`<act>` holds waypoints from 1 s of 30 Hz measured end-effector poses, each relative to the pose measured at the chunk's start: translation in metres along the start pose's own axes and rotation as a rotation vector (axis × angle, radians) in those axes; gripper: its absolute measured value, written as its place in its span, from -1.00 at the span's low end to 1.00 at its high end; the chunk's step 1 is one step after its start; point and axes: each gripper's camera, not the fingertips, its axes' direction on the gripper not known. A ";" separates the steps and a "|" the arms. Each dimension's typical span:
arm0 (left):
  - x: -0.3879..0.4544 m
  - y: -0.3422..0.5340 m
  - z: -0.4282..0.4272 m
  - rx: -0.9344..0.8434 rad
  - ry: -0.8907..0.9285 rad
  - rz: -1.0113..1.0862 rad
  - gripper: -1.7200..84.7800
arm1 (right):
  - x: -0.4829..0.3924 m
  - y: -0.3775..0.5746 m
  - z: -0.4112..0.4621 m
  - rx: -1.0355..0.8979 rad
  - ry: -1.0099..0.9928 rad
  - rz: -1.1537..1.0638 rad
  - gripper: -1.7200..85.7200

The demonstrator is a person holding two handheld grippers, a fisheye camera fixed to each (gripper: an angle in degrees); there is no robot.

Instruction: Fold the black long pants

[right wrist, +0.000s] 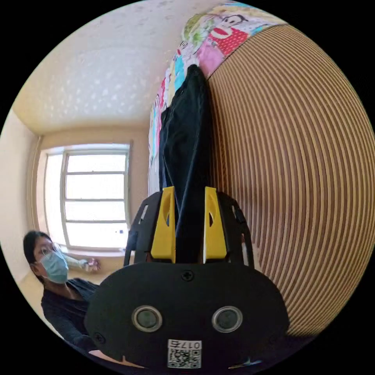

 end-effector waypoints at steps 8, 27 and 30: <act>-0.027 0.020 -0.030 0.075 0.101 -0.022 -0.87 | 0.004 -0.088 0.069 0.153 0.085 0.026 -0.78; -0.178 0.135 -0.145 0.294 0.153 -0.446 -0.87 | -0.193 0.018 0.501 -0.057 0.679 -0.493 -0.90; -0.175 0.136 -0.149 0.274 0.122 -0.387 -0.87 | -0.186 0.036 0.507 -0.028 0.655 -0.534 -0.90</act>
